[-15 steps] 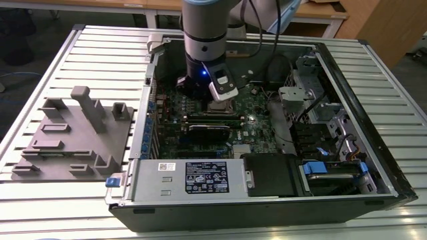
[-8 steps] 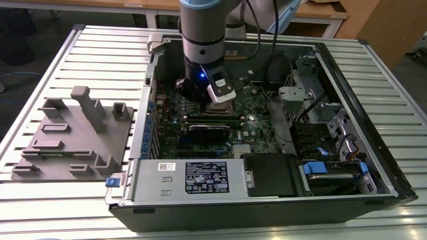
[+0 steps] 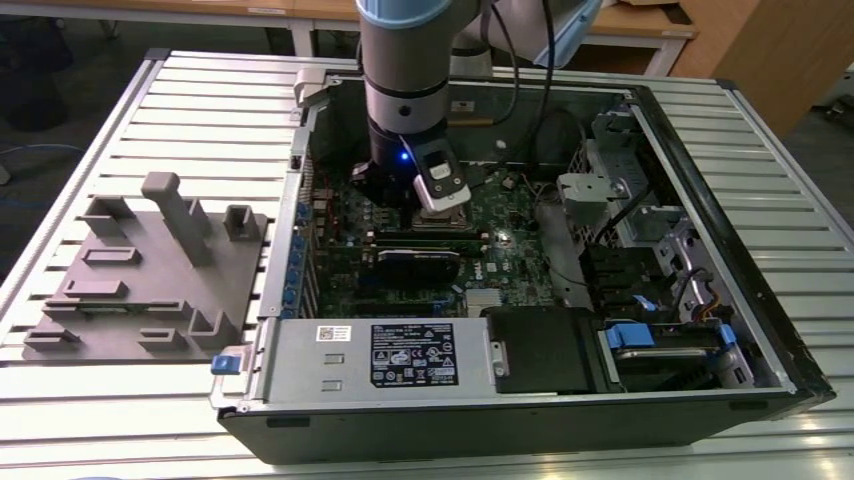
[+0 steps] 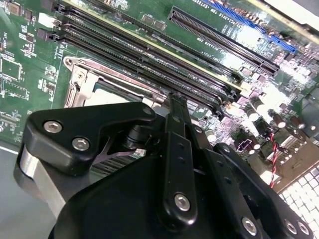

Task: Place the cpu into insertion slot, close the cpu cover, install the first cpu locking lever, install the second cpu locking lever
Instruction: 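Install the second cpu locking lever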

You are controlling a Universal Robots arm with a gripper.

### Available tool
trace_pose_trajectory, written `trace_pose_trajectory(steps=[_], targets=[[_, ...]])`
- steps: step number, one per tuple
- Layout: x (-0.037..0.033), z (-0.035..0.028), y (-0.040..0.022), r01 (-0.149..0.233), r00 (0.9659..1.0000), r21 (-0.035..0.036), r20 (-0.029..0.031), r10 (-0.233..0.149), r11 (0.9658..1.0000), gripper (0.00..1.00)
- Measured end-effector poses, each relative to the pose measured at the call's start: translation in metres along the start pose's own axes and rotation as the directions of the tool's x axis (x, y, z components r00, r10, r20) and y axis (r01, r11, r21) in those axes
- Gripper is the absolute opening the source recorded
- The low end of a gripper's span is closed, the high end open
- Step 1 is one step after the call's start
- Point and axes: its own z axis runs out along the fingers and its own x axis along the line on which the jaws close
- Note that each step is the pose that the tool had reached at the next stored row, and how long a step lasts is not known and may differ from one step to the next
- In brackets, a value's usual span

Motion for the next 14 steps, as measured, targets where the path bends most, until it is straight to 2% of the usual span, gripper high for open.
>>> trace_pose_trajectory(steps=[6, 9, 10, 13, 14], targets=[[-0.0008, 0.0002, -0.0019, 0.000, 1.0000, -0.0029, -0.0002, 0.000, 1.0000, 0.10], [-0.0011, 0.0002, -0.0044, 0.000, 1.0000, -0.0118, -0.0008, 0.000, 0.9999, 0.10], [-0.0011, 0.0003, -0.0051, -0.001, 1.0000, -0.0169, -0.0013, 0.001, 0.9999, 0.10], [-0.0012, 0.0006, -0.0069, -0.002, 1.0000, -0.0413, -0.0031, 0.002, 0.9991, 0.10], [-0.0012, 0.0008, -0.0071, -0.002, 1.0000, -0.0463, -0.0035, 0.002, 0.9989, 0.10]])
